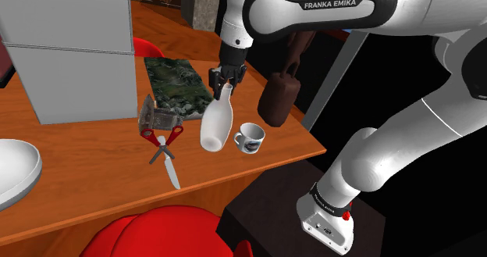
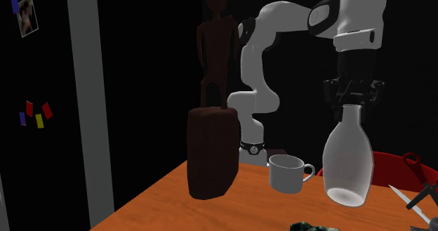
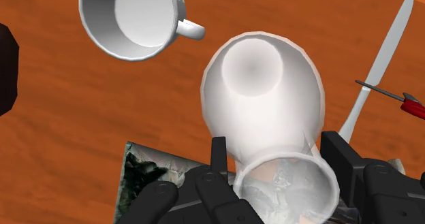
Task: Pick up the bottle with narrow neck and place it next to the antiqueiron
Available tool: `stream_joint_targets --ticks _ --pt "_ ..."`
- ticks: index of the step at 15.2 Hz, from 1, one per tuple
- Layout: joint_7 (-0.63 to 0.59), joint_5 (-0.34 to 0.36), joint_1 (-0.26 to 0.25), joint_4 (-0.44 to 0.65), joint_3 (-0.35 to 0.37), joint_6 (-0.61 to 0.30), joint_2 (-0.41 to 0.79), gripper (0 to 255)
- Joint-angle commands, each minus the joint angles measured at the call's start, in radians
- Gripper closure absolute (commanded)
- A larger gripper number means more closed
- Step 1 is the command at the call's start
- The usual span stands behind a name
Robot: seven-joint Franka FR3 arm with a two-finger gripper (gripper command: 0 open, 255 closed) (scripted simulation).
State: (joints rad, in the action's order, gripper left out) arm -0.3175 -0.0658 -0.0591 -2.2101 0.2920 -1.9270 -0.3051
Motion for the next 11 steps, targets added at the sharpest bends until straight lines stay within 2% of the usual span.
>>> stream_joint_targets --ticks 1,3,4,9,11 --pt "0.000 0.000 0.000 0.000 0.000 0.000 0.000 255" --pt "0.000 0.000 0.000 0.000 0.000 0.000 0.000 255" --pt "0.000 0.000 0.000 0.000 0.000 0.000 0.000 0" --pt "0.000 0.000 0.000 0.000 0.000 0.000 0.000 0" --pt "0.001 0.000 0.001 0.059 -0.004 0.068 -0.010 0"
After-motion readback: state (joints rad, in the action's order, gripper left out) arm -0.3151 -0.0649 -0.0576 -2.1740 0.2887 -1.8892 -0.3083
